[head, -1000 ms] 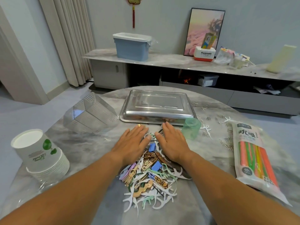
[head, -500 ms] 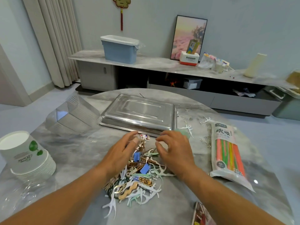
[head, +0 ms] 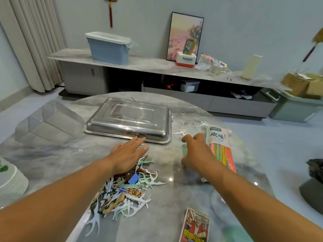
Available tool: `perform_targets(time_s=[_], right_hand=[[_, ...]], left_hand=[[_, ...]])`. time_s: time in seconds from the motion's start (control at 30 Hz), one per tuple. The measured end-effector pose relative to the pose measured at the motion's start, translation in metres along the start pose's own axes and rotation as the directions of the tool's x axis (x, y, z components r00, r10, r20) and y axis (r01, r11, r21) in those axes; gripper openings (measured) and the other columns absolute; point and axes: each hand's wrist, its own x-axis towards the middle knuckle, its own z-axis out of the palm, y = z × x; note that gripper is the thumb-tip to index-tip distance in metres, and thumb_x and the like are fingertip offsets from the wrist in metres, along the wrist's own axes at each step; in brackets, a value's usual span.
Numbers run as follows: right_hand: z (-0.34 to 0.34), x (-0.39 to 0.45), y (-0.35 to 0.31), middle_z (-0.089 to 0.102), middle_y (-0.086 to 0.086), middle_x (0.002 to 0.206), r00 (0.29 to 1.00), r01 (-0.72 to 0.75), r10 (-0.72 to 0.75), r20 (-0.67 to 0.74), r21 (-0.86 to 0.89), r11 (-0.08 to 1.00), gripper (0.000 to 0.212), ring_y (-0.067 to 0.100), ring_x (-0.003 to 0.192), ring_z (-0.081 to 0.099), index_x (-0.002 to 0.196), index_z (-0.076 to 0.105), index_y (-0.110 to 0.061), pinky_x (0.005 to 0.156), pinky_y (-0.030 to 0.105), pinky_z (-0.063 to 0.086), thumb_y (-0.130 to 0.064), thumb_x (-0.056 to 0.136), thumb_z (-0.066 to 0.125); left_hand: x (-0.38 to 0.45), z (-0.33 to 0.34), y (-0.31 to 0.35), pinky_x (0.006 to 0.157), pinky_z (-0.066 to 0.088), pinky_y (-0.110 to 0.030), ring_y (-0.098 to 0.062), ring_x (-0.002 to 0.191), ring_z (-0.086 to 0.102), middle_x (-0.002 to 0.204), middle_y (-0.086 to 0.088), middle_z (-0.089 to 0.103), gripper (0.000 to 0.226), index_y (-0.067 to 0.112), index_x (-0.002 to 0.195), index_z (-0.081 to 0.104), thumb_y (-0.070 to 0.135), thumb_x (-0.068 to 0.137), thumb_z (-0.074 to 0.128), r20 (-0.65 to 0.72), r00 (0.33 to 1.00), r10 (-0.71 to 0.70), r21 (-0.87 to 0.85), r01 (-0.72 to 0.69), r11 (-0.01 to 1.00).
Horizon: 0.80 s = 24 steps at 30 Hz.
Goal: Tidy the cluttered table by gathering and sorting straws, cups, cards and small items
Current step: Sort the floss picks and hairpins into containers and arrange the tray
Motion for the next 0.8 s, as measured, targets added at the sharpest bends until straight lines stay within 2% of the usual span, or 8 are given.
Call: perform_targets(time_s=[0.1, 0.17, 0.3, 0.4, 0.5, 0.57, 0.67, 0.8], right_hand=[[0.004, -0.016, 0.000, 0.028, 0.003, 0.133, 0.999, 0.035, -0.036, 0.007, 0.123, 0.992, 0.071, 0.028, 0.098, 0.052, 0.138, 0.045, -0.026, 0.086, 0.032, 0.050, -0.020, 0.077, 0.082], [0.008, -0.025, 0.000, 0.032, 0.002, 0.135, 0.998, 0.056, -0.056, -0.006, 0.125, 0.991, 0.062, 0.030, 0.110, 0.054, 0.138, 0.044, -0.028, 0.092, 0.033, 0.046, -0.034, 0.085, 0.076], [0.002, -0.031, -0.003, 0.059, 0.004, 0.133, 0.998, 0.048, -0.039, -0.052, 0.195, 0.980, 0.049, 0.027, 0.120, 0.056, 0.132, 0.059, -0.035, 0.107, 0.046, 0.039, -0.056, 0.096, 0.034], [-0.012, -0.020, 0.011, 0.068, 0.003, 0.122, 0.937, -0.020, 0.090, -0.336, 0.206, 0.978, 0.042, 0.026, 0.112, 0.060, 0.120, 0.070, -0.030, 0.102, 0.044, 0.042, -0.051, 0.095, 0.043], [-0.018, -0.004, 0.043, 0.038, 0.010, 0.150, 0.913, -0.343, 0.347, -0.215, 0.058, 0.938, 0.062, 0.036, 0.135, 0.039, 0.143, 0.045, -0.030, 0.113, 0.049, 0.030, -0.046, 0.087, 0.064], [-0.019, 0.002, 0.060, 0.025, 0.012, 0.150, 0.862, -0.492, 0.501, -0.078, 0.105, 0.864, 0.082, 0.042, 0.132, 0.036, 0.148, 0.030, -0.032, 0.108, 0.052, 0.034, -0.046, 0.079, 0.073], [-0.012, 0.008, 0.074, 0.030, 0.012, 0.137, 0.848, -0.512, 0.528, -0.035, 0.198, 0.836, 0.099, 0.042, 0.121, 0.046, 0.153, 0.014, -0.034, 0.100, 0.051, 0.042, -0.038, 0.076, 0.077], [-0.023, 0.012, 0.074, 0.033, 0.013, 0.140, 0.859, -0.424, 0.483, -0.166, 0.297, 0.856, 0.098, 0.042, 0.117, 0.051, 0.155, 0.011, -0.035, 0.101, 0.051, 0.043, -0.035, 0.081, 0.075]], left_hand=[[0.002, 0.002, 0.016, 0.125, -0.002, -0.047, -0.015, 0.156, 0.005, 0.170, 0.008, 0.002, 0.068, 0.042, 0.160, 0.006, 0.064, 0.101, 0.030, -0.156, 0.988, 0.013, 0.126, 0.007, 0.992], [-0.002, 0.008, 0.036, 0.124, 0.015, -0.043, -0.017, 0.153, 0.018, 0.167, 0.008, 0.018, 0.084, 0.041, 0.159, 0.013, 0.056, 0.087, 0.053, -0.241, 0.962, 0.129, 0.105, -0.107, 0.989], [-0.011, 0.020, 0.076, 0.095, 0.052, -0.028, -0.006, 0.117, 0.054, 0.152, 0.010, 0.045, 0.106, 0.063, 0.148, 0.017, 0.041, 0.061, 0.074, 0.051, 0.965, 0.257, -0.325, -0.227, 0.918], [-0.007, 0.035, 0.096, 0.106, 0.049, -0.037, -0.006, 0.129, 0.050, 0.155, 0.011, 0.041, 0.117, 0.060, 0.151, 0.016, 0.044, 0.059, 0.087, 0.009, 0.955, 0.295, -0.321, -0.277, 0.906], [-0.002, 0.051, 0.111, 0.115, 0.039, -0.037, -0.009, 0.140, 0.040, 0.156, 0.016, 0.035, 0.109, 0.053, 0.154, 0.022, 0.039, 0.068, 0.088, -0.045, 0.954, 0.296, -0.272, -0.297, 0.915], [0.001, 0.062, 0.118, 0.112, 0.039, -0.033, -0.010, 0.136, 0.042, 0.151, 0.014, 0.041, 0.095, 0.052, 0.151, 0.031, 0.037, 0.075, 0.085, -0.086, 0.959, 0.268, -0.224, -0.281, 0.933], [0.002, 0.069, 0.121, 0.104, 0.044, -0.030, -0.012, 0.126, 0.052, 0.140, 0.010, 0.050, 0.079, 0.048, 0.145, 0.042, 0.031, 0.080, 0.083, -0.191, 0.960, 0.204, -0.276, -0.252, 0.928], [0.001, 0.040, 0.115, 0.083, 0.053, -0.027, -0.006, 0.102, 0.058, 0.129, 0.012, 0.054, 0.076, 0.048, 0.138, 0.045, 0.030, 0.077, 0.087, -0.334, 0.938, 0.096, -0.412, -0.237, 0.880]])
